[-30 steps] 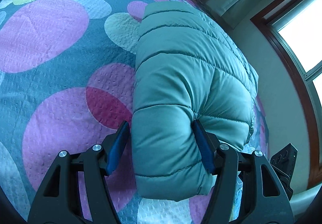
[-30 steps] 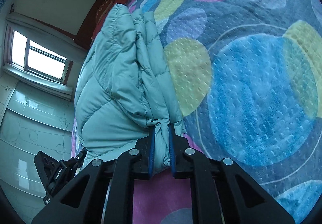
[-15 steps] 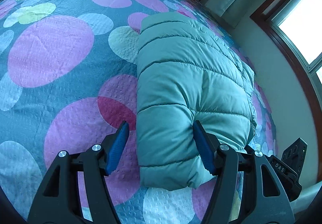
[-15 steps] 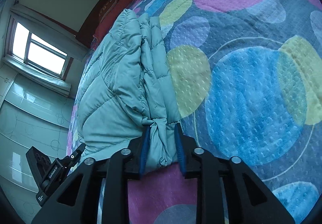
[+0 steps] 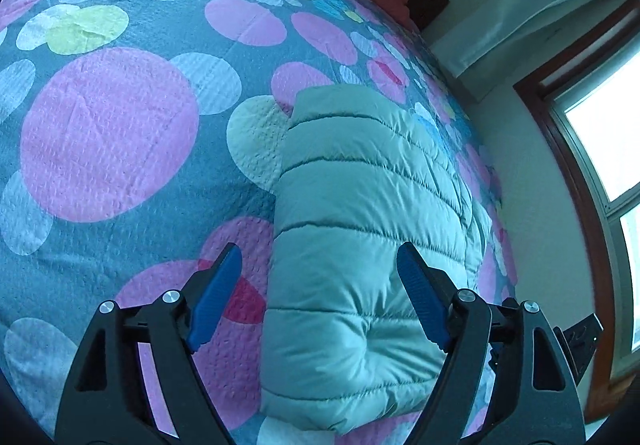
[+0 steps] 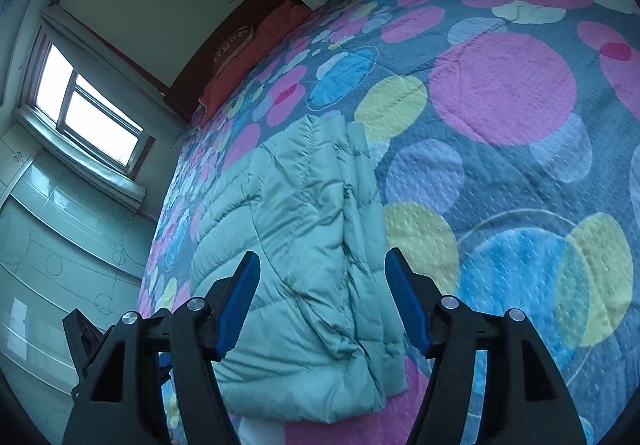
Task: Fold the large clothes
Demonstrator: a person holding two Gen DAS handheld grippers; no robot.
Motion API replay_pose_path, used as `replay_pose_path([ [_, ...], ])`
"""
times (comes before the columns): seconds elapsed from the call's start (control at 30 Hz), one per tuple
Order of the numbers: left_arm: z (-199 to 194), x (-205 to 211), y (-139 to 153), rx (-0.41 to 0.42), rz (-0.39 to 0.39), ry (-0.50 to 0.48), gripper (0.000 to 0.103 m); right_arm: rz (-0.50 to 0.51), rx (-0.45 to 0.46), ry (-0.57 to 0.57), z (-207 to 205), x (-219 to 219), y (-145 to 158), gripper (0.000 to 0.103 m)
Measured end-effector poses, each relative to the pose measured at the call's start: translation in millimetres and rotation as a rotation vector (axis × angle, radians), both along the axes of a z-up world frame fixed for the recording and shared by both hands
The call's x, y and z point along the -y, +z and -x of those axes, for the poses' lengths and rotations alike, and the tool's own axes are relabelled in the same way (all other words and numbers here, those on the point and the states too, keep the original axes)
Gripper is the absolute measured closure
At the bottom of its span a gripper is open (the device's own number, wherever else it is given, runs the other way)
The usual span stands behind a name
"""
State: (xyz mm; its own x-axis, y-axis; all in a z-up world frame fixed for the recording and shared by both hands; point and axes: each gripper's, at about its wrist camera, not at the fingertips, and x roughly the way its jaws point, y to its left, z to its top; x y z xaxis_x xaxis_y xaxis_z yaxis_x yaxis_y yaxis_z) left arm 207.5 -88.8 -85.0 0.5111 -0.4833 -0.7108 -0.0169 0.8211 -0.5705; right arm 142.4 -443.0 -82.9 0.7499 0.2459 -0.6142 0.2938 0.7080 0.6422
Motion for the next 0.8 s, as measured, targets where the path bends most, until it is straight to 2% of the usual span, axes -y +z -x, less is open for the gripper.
replay_pose_path([
  [0.1, -16, 5, -5, -0.035, 0.044, 0.013, 0.023, -0.017, -0.020, 0.001, -21, -1, -5, 0.038],
  [0.23, -32, 17, -21, -0.066, 0.021, 0.011, 0.022, 0.025, -0.074, -0.011, -44, -2, -18, 0.038],
  [0.3, -37, 20, -31, -0.077, 0.017, 0.007, 0.017, 0.041, -0.101, -0.012, -53, 1, -28, 0.038],
  [0.33, -39, 19, -35, -0.085, 0.021, 0.014, 0.012, 0.037, -0.105, -0.011, -56, 3, -33, 0.038],
  [0.4, -44, 18, -43, -0.103, 0.042, 0.014, 0.010, 0.030, -0.110, -0.016, -59, 7, -42, 0.031],
  [0.47, -49, 18, -50, -0.130, 0.061, 0.012, 0.004, 0.019, -0.109, -0.010, -61, 10, -50, 0.027],
  [0.67, -57, 19, -62, -0.154, 0.124, -0.003, 0.002, -0.028, -0.065, 0.008, -61, 12, -64, 0.024],
  [0.73, -58, 20, -63, -0.148, 0.139, -0.024, 0.002, -0.026, -0.051, 0.020, -60, 10, -66, 0.027],
  [0.77, -58, 21, -64, -0.142, 0.141, -0.026, 0.002, -0.046, -0.044, 0.039, -60, 9, -69, 0.036],
  [0.8, -59, 22, -64, -0.139, 0.144, -0.028, 0.002, -0.078, -0.044, 0.050, -61, 9, -73, 0.040],
])
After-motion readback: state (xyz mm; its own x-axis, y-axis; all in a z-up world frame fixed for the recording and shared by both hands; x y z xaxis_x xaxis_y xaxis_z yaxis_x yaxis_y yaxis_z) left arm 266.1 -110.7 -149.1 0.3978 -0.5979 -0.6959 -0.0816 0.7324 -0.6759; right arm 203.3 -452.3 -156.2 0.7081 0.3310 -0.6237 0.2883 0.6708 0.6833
